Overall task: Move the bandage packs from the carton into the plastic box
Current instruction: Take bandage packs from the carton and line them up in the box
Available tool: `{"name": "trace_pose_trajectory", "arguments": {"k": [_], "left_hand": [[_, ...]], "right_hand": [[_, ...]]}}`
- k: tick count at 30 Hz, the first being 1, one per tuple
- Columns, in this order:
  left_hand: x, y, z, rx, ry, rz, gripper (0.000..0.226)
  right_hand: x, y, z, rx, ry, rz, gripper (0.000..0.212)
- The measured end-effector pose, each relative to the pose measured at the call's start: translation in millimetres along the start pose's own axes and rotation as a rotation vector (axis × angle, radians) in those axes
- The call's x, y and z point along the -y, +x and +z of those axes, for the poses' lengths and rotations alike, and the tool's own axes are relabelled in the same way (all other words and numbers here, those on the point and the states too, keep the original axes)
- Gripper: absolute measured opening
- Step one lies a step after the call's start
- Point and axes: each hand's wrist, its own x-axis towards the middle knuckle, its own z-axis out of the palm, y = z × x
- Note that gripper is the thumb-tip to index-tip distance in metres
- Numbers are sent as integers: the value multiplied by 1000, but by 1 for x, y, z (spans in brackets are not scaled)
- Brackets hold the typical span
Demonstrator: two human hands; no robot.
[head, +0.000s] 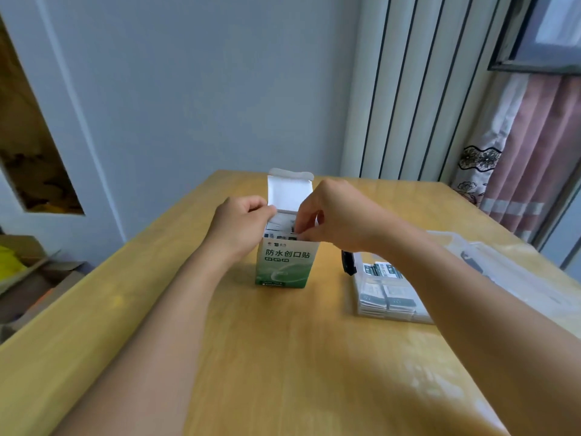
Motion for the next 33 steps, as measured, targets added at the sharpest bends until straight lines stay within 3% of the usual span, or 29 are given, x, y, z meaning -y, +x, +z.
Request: {"name": "trace_pose_trajectory", "arguments": {"k": [10, 14, 17, 22, 25, 29, 33], "left_hand": [[3, 4, 2, -143, 5, -29, 8], [0, 3, 3, -235, 25, -39, 20], [-4, 0, 2, -376, 100, 78, 17], [-9, -6, 1, -567, 206, 442, 30], [-13, -7, -1, -549, 202, 489, 39], [-17, -9, 2, -356, 171, 512, 44], [-22, -13, 5, -256, 73, 500, 27]], "right_hand": [[-5, 2, 1, -122, 129, 24, 8], [-8, 2, 1, -144, 182, 56, 17], [-8, 2, 3, -144, 193, 62, 20], [-9, 2, -3, -197, 257, 84, 17], [-8, 0, -6, -230, 309, 66, 14], [-7, 0, -10, -327, 390, 13, 15], [-5, 0, -24, -389, 493, -36, 13]]}}
